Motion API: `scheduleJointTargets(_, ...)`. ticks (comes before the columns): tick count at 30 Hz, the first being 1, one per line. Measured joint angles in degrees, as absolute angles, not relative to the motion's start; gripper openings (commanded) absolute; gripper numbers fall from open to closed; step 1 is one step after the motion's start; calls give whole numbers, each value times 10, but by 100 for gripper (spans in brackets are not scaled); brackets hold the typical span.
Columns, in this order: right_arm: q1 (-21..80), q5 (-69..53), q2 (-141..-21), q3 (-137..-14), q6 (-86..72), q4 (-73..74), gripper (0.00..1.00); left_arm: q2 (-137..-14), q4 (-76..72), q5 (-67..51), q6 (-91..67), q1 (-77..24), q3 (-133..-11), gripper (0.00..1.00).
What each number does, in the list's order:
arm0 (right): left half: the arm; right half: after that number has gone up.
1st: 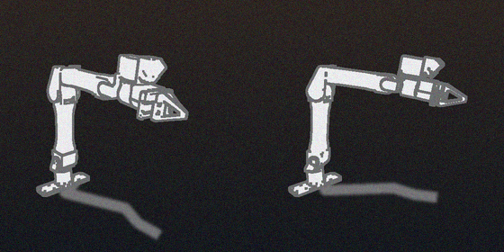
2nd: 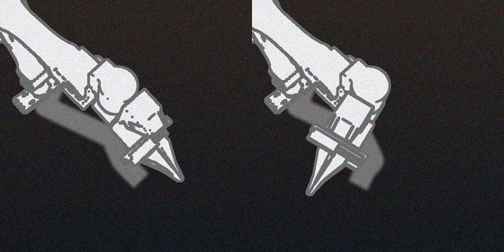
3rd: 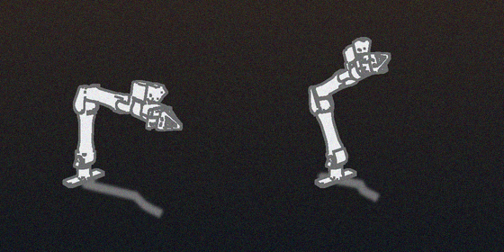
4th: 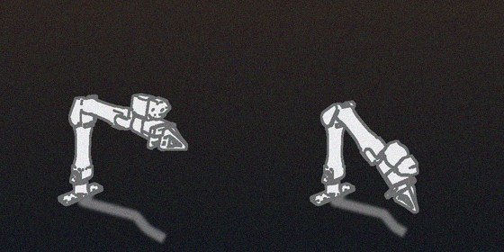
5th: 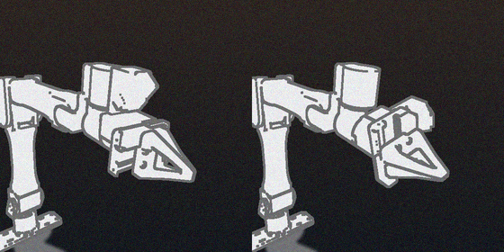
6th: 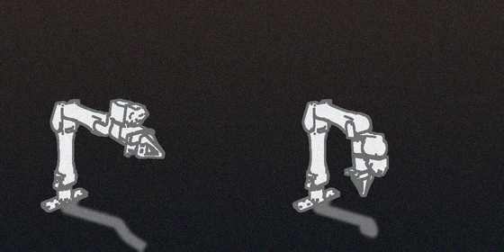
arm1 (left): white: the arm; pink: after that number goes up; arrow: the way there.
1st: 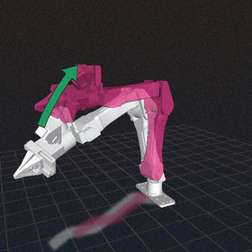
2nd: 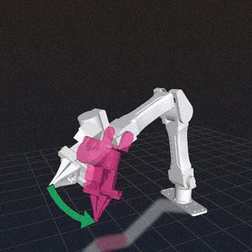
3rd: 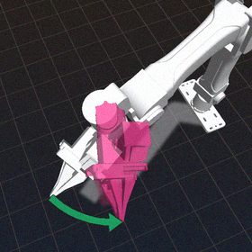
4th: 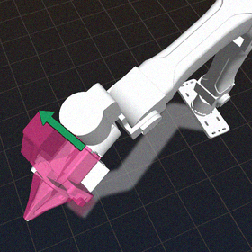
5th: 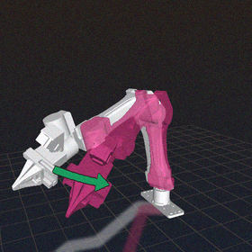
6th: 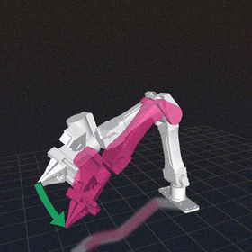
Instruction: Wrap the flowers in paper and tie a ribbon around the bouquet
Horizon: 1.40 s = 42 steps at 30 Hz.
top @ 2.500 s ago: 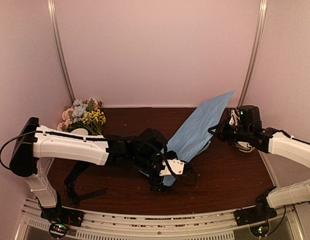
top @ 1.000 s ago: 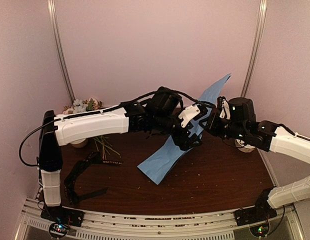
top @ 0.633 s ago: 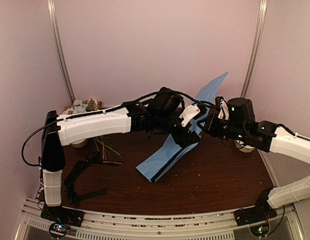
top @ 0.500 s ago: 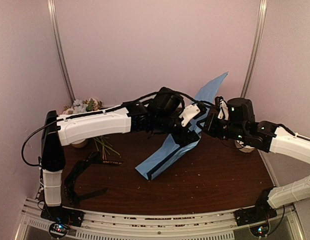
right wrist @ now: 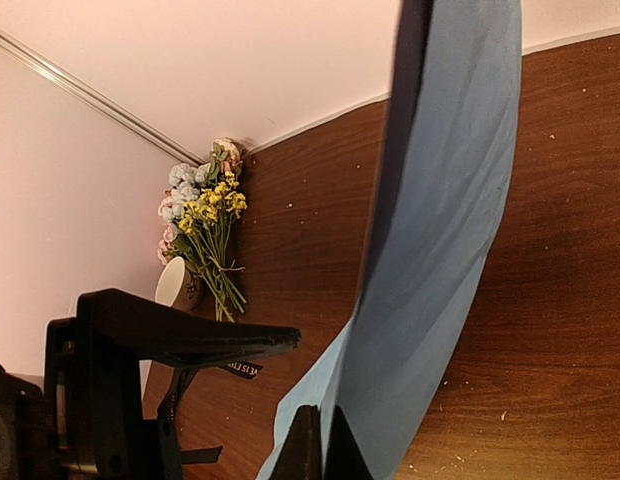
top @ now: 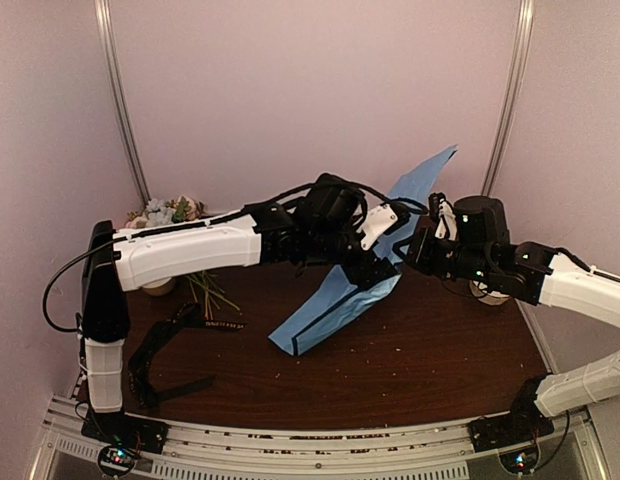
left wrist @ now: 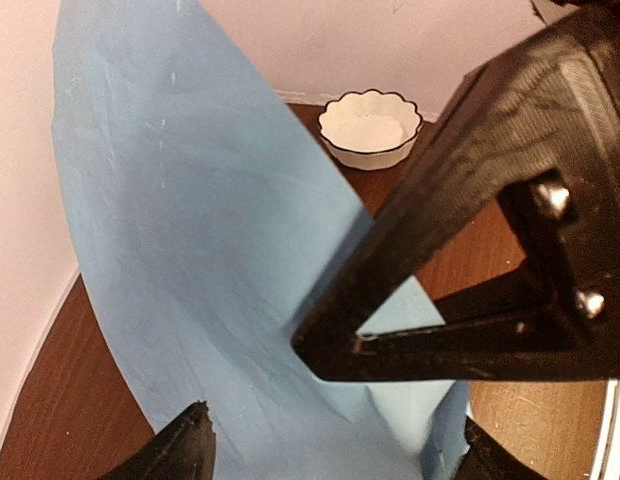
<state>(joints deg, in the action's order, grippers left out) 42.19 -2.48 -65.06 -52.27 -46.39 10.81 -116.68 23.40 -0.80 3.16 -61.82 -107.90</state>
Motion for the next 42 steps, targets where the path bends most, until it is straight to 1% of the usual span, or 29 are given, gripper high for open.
scheduleJointTargets(4,424,-25,-651,-523,-463,109,0,-1167,229,-3,36,-614,-1079,81)
scheduleJointTargets(5,425,-25,-651,-523,-463,109,0,-1167,227,-2,37,-613,-1079,80)
scheduleJointTargets(7,425,-25,-651,-523,-463,109,0,-1167,224,-2,40,-613,-1077,75)
scheduleJointTargets(8,425,-25,-652,-523,-462,109,0,-1167,223,-2,41,-613,-1076,70)
scheduleJointTargets(10,425,-25,-654,-524,-462,109,0,-1167,221,-4,44,-612,-1073,54)
scheduleJointTargets(14,425,-25,-654,-524,-461,110,0,-1167,221,-17,46,-612,-1066,11)
scheduleJointTargets(15,425,-25,-654,-524,-460,110,0,-1167,221,-25,50,-612,-1064,1)
scheduleJointTargets(17,425,-24,-654,-524,-454,110,2,-1167,221,-38,51,-613,-1061,0)
scheduleJointTargets(21,425,-19,-654,-524,-441,116,34,-1167,221,-54,45,-611,-1055,0)
scheduleJointTargets(22,425,-14,-652,-524,-434,123,40,-1167,221,-55,39,-609,-1052,0)
scheduleJointTargets(24,423,-8,-642,-521,-434,132,51,-1167,221,-57,17,-601,-1044,0)
scheduleJointTargets(27,415,5,-602,-489,-425,139,65,-1167,218,-66,-19,-581,-1034,0)
scheduleJointTargets(31,402,13,-552,-428,-430,138,76,-1165,195,-81,-57,-552,-1013,0)
scheduleJointTargets(34,384,8,-546,-385,-437,134,81,-1157,186,-89,-71,-542,-998,0)
scheduleJointTargets(38,350,-29,-563,-340,-444,113,83,-1141,178,-103,-81,-543,-991,0)
scheduleJointTargets(42,303,-65,-600,-310,-456,75,80,-1108,167,-118,-88,-541,-973,0)
